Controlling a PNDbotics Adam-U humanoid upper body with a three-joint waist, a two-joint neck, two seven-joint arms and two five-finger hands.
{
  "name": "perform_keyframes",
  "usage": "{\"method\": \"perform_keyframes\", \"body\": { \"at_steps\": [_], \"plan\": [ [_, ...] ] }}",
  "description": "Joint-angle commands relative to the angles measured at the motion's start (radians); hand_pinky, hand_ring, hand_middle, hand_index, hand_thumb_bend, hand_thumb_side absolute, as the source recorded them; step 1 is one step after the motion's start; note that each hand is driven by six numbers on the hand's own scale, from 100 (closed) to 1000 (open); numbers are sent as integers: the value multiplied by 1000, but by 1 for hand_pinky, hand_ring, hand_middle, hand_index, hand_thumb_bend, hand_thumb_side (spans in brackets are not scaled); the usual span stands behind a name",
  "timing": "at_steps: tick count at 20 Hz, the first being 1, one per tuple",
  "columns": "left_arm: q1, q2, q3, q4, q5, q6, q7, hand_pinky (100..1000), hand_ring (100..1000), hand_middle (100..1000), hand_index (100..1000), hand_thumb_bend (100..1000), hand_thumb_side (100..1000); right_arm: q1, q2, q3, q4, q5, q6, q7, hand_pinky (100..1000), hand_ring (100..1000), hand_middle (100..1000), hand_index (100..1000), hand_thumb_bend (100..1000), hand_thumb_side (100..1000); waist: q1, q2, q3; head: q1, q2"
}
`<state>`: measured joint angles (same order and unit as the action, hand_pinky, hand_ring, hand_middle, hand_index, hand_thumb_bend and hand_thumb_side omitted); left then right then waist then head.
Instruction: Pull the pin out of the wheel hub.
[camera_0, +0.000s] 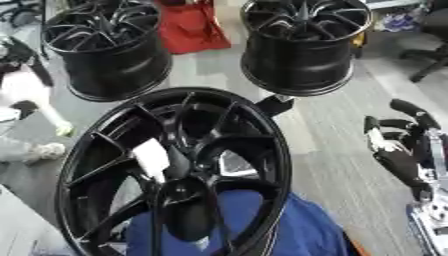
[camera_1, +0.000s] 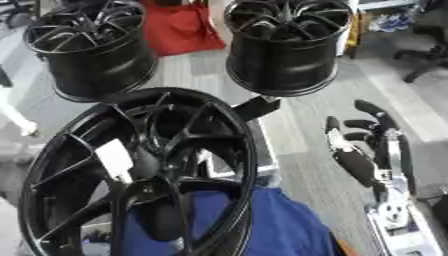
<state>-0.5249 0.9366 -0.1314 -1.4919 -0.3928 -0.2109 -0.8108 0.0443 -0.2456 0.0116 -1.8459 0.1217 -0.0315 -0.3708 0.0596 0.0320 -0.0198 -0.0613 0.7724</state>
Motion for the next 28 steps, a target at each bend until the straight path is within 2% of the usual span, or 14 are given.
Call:
{"method": "perform_keyframes", "body": {
  "at_steps": [1,6,8,10,11,13,15,17,19,22,27,28],
  "plan": [
    [23,21,57,111,-90,19,45,487,444,537,736,100,100,-10,-20,-9,-10,5,-1,-5,580,683,801,808,318,254,-2,-4,-1,16,-2],
    [54,-52,101,316,-248,23,131,517,463,556,751,100,100,-12,-16,-13,-12,4,-1,-7,581,683,801,808,317,254,-8,0,-5,17,-2],
    [59,-79,118,389,-296,24,159,593,522,612,792,104,100,-12,-15,-13,-13,4,0,-8,581,683,801,808,316,255,-10,1,-6,16,-2],
    [66,-99,136,440,-340,30,211,678,627,715,860,204,110,-12,-14,-15,-14,4,0,-9,581,683,801,808,316,255,-11,1,-6,15,-2],
    [71,-109,144,457,-361,33,247,704,682,756,880,256,167,-12,-13,-16,-14,4,0,-10,581,683,801,808,315,255,-11,2,-6,15,-2],
    [86,-130,159,483,-385,40,319,751,753,824,923,384,348,-12,-12,-16,-14,4,0,-10,581,683,801,808,315,256,-13,2,-5,12,-2],
    [103,-141,170,500,-393,46,368,775,786,856,949,507,517,-11,-11,-17,-13,4,0,-11,581,683,801,808,315,256,-13,3,-4,12,-2],
    [117,-147,180,507,-393,52,406,783,795,862,953,548,573,-11,-10,-19,-13,4,0,-13,581,683,801,808,314,256,-14,2,-2,11,-2],
    [130,-153,190,504,-384,61,445,761,771,840,945,513,574,-10,-10,-19,-13,5,0,-14,581,683,801,808,313,256,-14,2,-1,10,-2],
    [153,-185,218,450,-321,77,525,722,724,788,900,382,524,-9,-7,-20,-12,5,-1,-14,581,683,801,808,314,256,-15,2,1,7,-2],
    [221,-280,239,195,-129,85,612,677,666,732,863,172,523,-11,-2,-21,-12,3,-2,-16,581,683,801,808,319,255,-20,6,7,4,-2],
    [236,-312,244,131,-79,85,627,669,657,721,860,135,545,-12,-1,-21,-12,2,-2,-16,581,683,801,808,319,255,-22,9,9,2,-2]
  ]
}}
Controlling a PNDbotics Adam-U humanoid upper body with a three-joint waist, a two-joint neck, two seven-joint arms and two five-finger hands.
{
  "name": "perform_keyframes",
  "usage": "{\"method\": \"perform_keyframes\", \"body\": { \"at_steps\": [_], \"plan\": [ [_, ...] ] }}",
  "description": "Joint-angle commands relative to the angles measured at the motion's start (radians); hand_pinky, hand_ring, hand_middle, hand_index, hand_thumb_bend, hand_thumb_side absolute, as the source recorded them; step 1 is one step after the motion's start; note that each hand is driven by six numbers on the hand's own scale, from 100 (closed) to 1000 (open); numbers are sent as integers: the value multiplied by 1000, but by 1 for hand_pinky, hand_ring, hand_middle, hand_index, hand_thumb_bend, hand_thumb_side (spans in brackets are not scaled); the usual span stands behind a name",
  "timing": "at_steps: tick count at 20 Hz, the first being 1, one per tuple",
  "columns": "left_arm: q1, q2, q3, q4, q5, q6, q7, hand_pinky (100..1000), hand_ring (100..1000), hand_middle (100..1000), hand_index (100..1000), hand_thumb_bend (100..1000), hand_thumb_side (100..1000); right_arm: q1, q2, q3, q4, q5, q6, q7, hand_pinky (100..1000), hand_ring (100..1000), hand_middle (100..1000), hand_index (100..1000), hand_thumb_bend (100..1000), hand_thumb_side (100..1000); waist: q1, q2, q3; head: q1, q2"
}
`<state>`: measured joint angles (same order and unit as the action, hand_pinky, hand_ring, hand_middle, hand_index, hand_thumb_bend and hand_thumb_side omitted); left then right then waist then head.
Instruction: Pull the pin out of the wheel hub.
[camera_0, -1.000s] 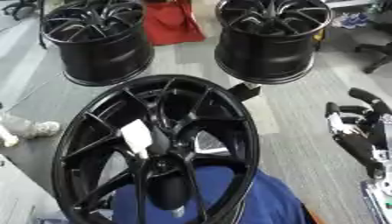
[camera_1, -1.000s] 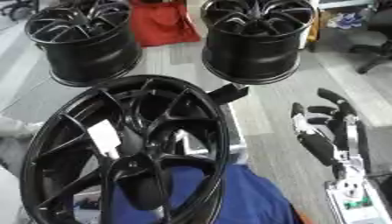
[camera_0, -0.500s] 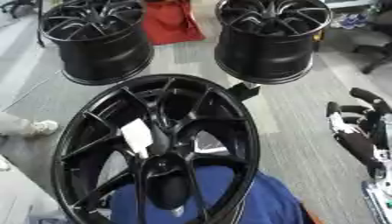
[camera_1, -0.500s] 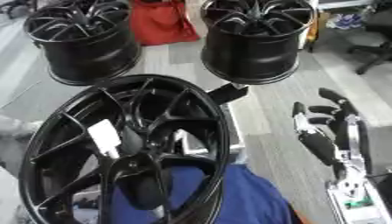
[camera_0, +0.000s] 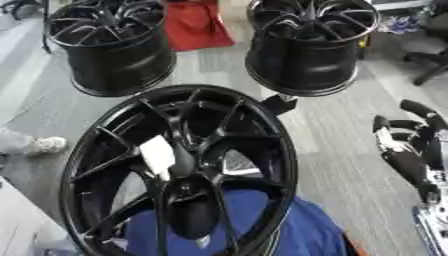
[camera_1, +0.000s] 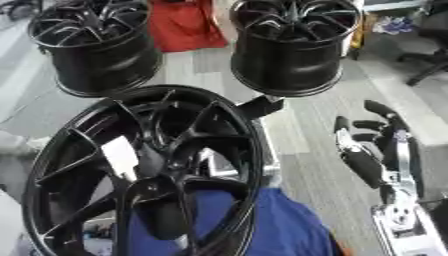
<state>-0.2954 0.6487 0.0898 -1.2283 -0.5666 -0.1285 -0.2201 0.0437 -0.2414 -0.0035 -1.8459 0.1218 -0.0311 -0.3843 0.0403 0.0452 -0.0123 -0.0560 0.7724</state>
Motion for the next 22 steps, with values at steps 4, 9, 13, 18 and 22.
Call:
{"method": "perform_keyframes", "body": {
  "at_steps": [4,9,13,18,22],
  "plan": [
    [68,-159,42,-349,308,16,91,639,633,694,839,100,561,-15,1,-7,-12,-2,-2,-3,581,683,800,808,320,255,-14,4,6,-6,-2],
    [120,-326,65,-532,461,69,198,625,626,687,828,100,588,-20,9,-7,-12,-6,-2,-4,581,683,800,808,320,254,-23,14,13,-5,-2],
    [136,-437,79,-589,483,102,233,625,624,682,826,100,608,-19,12,-9,-12,-8,-2,-5,581,683,800,808,315,254,-28,16,21,-13,-2],
    [145,-525,97,-592,481,128,275,620,616,672,821,100,625,-18,15,-9,-11,-9,-3,-3,581,683,800,808,310,253,-30,16,28,-20,-2],
    [173,-528,86,-584,471,133,263,619,615,670,821,100,628,-20,11,-8,-12,-9,-2,-1,581,683,800,808,308,254,-30,16,30,-25,-2]
  ]
}}
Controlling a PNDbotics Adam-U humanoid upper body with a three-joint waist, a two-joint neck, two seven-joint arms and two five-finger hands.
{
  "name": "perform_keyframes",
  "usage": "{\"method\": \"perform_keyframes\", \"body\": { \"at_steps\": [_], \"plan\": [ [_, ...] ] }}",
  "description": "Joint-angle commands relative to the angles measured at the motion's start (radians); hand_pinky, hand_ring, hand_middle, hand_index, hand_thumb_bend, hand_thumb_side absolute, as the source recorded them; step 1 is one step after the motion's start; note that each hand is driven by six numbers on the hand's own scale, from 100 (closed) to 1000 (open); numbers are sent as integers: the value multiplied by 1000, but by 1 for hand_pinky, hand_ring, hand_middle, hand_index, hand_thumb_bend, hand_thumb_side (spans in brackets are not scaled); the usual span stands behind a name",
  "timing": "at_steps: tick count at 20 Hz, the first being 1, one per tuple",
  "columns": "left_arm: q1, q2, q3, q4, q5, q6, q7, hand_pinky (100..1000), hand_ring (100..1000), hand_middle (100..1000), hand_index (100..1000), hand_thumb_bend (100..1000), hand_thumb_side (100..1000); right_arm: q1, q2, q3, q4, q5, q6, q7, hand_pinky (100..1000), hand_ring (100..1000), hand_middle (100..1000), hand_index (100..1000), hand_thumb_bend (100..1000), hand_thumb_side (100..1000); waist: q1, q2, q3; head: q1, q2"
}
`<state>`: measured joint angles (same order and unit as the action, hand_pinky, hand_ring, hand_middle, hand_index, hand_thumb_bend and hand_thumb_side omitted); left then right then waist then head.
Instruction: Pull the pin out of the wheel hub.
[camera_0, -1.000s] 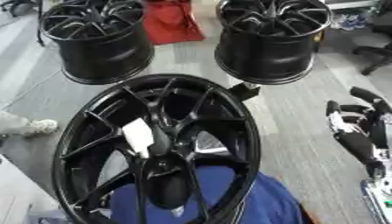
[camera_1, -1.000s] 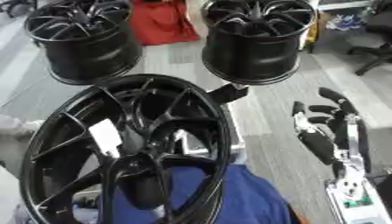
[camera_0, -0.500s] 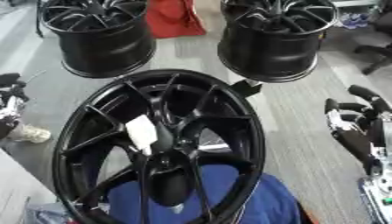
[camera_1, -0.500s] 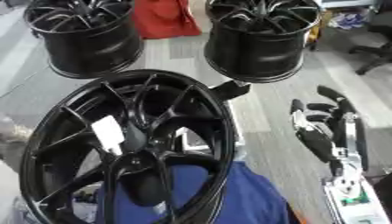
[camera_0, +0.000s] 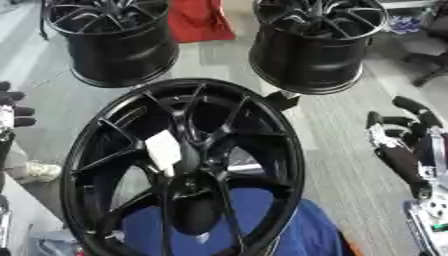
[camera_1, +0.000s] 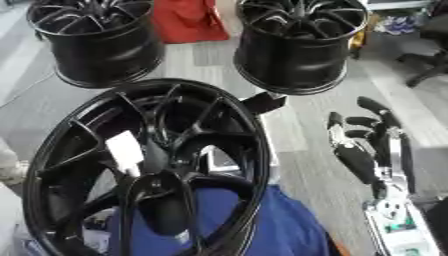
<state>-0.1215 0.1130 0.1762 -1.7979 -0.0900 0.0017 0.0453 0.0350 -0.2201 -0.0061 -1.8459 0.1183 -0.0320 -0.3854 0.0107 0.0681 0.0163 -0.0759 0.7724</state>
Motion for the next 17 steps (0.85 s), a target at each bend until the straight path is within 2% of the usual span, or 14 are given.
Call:
{"method": "perform_keyframes", "body": {
  "at_steps": [1,17],
  "plan": [
    [0,6,-1,-15,-8,3,-5,619,615,670,821,100,628,-11,-10,-6,-12,-5,-1,0,581,683,800,808,307,254,0,-7,2,-5,-2],
    [4,-7,-19,-23,-17,4,-32,621,615,670,820,100,633,-15,-7,-6,-15,-6,-2,4,582,683,801,808,300,254,-4,-2,1,6,-2]
  ]
}}
